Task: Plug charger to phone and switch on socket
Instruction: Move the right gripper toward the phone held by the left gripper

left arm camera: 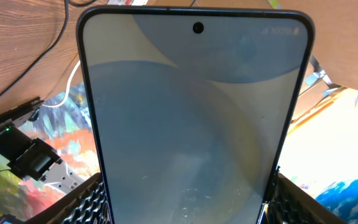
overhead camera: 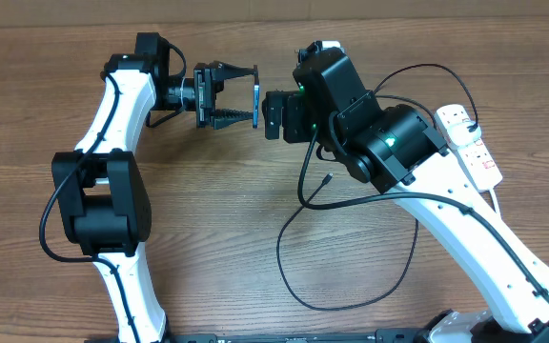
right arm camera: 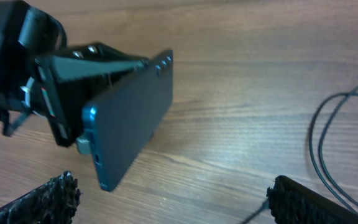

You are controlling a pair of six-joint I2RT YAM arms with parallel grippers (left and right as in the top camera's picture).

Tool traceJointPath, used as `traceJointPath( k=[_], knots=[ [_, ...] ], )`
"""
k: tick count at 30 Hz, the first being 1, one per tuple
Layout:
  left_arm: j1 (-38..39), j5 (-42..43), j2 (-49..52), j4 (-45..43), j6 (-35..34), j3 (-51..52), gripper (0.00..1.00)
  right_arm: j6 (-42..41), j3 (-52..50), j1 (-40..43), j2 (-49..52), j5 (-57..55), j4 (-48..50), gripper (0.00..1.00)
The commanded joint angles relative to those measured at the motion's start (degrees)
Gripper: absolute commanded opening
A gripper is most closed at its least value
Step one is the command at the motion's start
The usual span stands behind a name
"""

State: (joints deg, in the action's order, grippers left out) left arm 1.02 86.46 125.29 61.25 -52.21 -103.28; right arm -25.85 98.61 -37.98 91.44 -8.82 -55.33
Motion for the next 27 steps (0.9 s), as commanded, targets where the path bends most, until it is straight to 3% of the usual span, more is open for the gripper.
traceJointPath(
  k=[1, 11, 17, 27],
  knots=[
    [-0.2, 1.8, 0.1, 0.0, -0.6, -1.7, 0.63, 1.5, 2.2, -0.3, -0.5, 1.6, 1.2, 0.98],
    [-0.1, -3.3, 0.0, -0.1, -3.6, -1.7, 0.65, 1.8, 2.8, -2.6, 1.5, 2.9, 2.1, 0.95],
    [0.3, -3.6, 0.1, 0.0, -3.7, -1.7, 0.64, -5.5, 2.8, -2.9, 6.0, 2.9, 2.8, 0.93],
    [0.3, -5.1, 0.1, -0.1, -4.6, -1.7, 0.65, -5.9, 2.8, -2.9, 8.6, 2.9, 5.7, 0.89]
  ],
)
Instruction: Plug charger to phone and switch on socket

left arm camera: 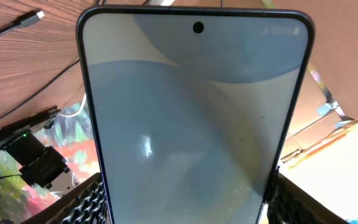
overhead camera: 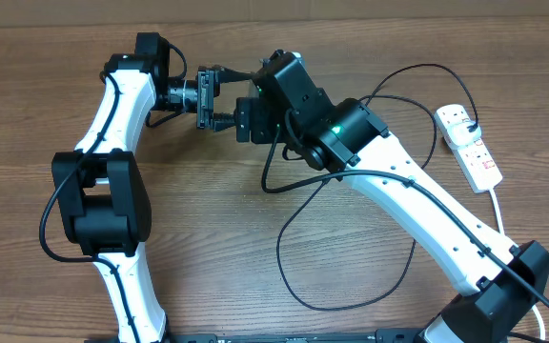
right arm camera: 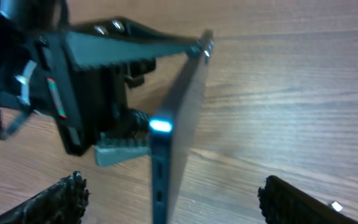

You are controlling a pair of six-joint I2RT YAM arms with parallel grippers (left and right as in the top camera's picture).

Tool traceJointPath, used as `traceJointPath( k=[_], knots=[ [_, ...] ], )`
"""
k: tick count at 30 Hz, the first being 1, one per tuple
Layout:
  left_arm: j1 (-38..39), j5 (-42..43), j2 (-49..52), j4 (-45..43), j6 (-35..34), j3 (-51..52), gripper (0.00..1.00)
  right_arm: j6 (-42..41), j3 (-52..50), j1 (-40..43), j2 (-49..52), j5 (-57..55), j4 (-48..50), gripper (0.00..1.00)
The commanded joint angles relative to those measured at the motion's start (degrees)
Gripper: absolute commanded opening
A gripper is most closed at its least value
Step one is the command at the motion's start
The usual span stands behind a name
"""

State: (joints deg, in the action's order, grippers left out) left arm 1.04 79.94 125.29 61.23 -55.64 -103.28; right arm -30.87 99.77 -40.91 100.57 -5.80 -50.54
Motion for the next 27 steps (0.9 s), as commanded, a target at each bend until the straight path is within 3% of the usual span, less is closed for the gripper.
traceJointPath(
  k=[1, 6, 14, 21, 27],
  knots=[
    [0.3, 1.2, 0.0, 0.0, -1.2, -1.7, 0.65, -0.9, 1.7, 0.0, -0.5, -0.4, 1.3, 0.89],
    [0.6, 0.3, 0.0, -0.1, -0.9, -1.7, 0.64, -1.0, 1.7, -0.3, 1.8, -4.9, 2.2, 0.93],
    [1.3, -0.9, 0.1, -0.7, -0.9, -1.7, 0.66, -0.9, 1.7, -0.3, 2.1, -5.1, 3.9, 0.75],
    [1.3, -1.0, 0.0, -0.7, -0.5, -1.7, 0.65, -0.9, 1.7, -0.3, 2.2, -5.1, 4.0, 0.65],
    [1.3, -0.9, 0.0, -0.6, -0.6, -1.7, 0.65, -1.9, 1.5, -0.3, 2.3, -5.1, 3.2, 0.64]
  ],
)
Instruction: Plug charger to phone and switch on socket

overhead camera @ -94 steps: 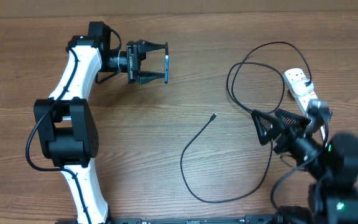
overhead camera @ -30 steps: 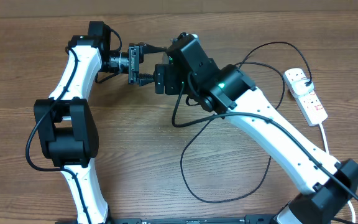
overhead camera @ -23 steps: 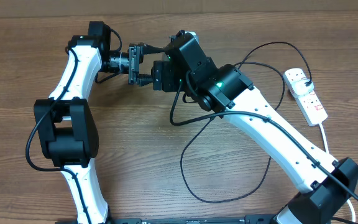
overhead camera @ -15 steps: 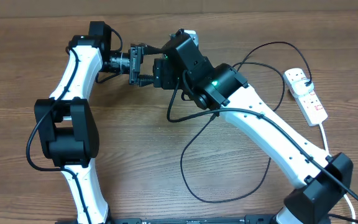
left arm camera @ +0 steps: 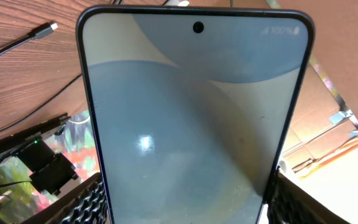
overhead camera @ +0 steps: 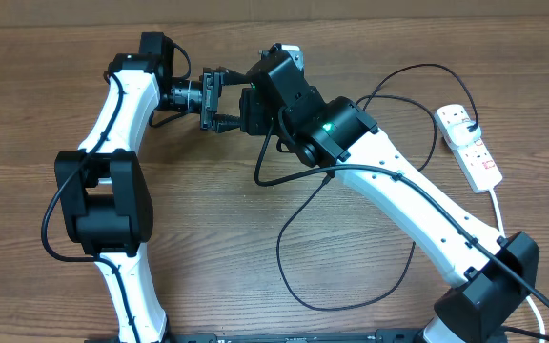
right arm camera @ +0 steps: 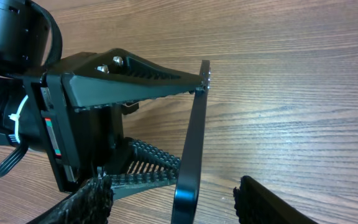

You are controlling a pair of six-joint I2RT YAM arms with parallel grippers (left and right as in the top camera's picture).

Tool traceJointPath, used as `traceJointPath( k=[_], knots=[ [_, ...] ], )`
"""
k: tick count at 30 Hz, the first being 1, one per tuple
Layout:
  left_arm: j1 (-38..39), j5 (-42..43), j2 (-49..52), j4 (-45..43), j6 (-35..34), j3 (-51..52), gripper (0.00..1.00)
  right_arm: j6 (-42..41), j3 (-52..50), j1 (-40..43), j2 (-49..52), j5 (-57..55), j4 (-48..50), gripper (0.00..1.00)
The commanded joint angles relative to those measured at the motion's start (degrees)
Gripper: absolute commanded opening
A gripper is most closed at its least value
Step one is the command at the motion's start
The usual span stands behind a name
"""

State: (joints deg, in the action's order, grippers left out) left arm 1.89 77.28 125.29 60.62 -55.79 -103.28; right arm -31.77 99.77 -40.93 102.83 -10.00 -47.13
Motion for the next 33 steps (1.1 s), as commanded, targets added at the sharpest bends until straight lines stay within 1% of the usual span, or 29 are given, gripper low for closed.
traceJointPath(
  k=[1, 5, 9, 13, 20, 28, 33],
  knots=[
    [0.4, 1.8, 0.0, 0.0, -0.6, -1.7, 0.65, -1.5, 1.5, -0.3, 0.1, -0.9, -0.4, 0.63],
    [0.4, 1.8, 0.0, 0.0, -1.1, -1.7, 0.65, -1.5, 1.5, -0.3, 0.1, -0.9, -0.5, 0.59],
    [0.4, 1.8, 0.0, 0.0, -1.7, -1.7, 0.65, -1.5, 1.5, -0.3, 0.1, -0.9, -1.9, 0.59],
    [0.4, 1.8, 0.1, 0.0, -1.7, -1.7, 0.65, -1.5, 1.5, -0.3, 0.1, -0.9, -2.2, 0.54],
    [0.4, 2.2, 0.1, 0.0, -2.5, -1.7, 0.66, -2.8, 1.4, -0.4, 0.2, -0.9, -1.8, 0.54],
    [0.7, 2.2, 0.1, 0.0, -2.5, -1.7, 0.66, -2.8, 1.4, -0.4, 0.2, -0.7, -1.2, 0.47],
    [0.8, 2.3, 0.1, 0.0, -2.5, -1.7, 0.66, -2.8, 1.4, -0.4, 0.4, -0.7, -1.2, 0.46]
  ],
)
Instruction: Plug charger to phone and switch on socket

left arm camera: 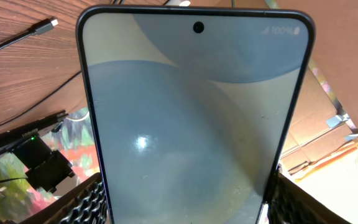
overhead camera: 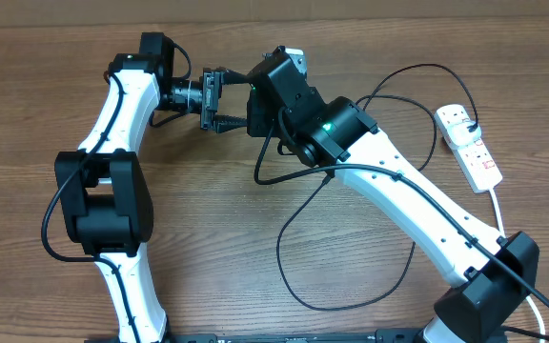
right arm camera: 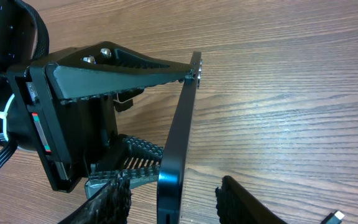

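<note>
The dark phone (left arm camera: 194, 118) is held upright above the table, its lit screen filling the left wrist view. My left gripper (left arm camera: 185, 211) is shut on its lower sides. In the right wrist view the phone (right arm camera: 180, 124) shows edge-on. My right gripper (right arm camera: 176, 202) stands open astride that edge, a small gap at each finger. In the overhead view the right gripper (overhead camera: 254, 103) meets the left gripper (overhead camera: 222, 98) and hides the phone. The black charger cable (overhead camera: 284, 257) loops across the table, its plug tip (left arm camera: 45, 25) lying loose. The white socket strip (overhead camera: 472, 145) lies far right.
The right arm (overhead camera: 398, 205) reaches diagonally over the middle of the table and over the cable loops. The left arm (overhead camera: 122, 105) stands along the left side. The strip's white lead (overhead camera: 499, 205) runs toward the front right edge.
My right gripper's fingers now stand closer together on either side of the phone's edge. The left gripper and the phone have not moved.
At first my right gripper was wide open, just right of the phone held by the left gripper. It then stood closer, at the phone's edge. After that it straddled the edge, and now its fingers are narrower around it.
</note>
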You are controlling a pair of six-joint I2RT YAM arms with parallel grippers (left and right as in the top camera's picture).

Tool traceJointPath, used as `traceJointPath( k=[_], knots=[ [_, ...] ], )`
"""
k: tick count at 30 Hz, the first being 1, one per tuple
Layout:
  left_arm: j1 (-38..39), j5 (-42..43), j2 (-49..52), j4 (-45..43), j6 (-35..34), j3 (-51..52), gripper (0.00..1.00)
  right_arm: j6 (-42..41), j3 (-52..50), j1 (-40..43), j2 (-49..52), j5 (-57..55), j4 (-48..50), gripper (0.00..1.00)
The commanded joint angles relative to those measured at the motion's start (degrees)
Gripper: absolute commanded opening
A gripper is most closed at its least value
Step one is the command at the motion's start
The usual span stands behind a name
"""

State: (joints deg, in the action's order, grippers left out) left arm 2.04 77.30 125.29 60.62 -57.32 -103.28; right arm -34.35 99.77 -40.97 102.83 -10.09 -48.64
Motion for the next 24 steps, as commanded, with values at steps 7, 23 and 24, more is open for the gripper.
traceJointPath(
  k=[7, 23, 24],
  knots=[
    [0.7, 3.3, 0.1, 0.0, -1.0, -1.7, 0.66, -0.2, 1.4, -0.3, 1.4, -1.4, 0.4, 0.43],
    [0.7, 3.3, 0.1, 0.0, -1.0, -1.7, 0.66, -0.4, 1.4, -0.5, 1.5, -2.9, 0.6, 0.38],
    [0.7, 3.3, 0.0, 0.0, -1.0, -1.7, 0.66, -0.4, 1.4, -0.5, 1.5, -2.9, 0.6, 0.37]
  ],
)
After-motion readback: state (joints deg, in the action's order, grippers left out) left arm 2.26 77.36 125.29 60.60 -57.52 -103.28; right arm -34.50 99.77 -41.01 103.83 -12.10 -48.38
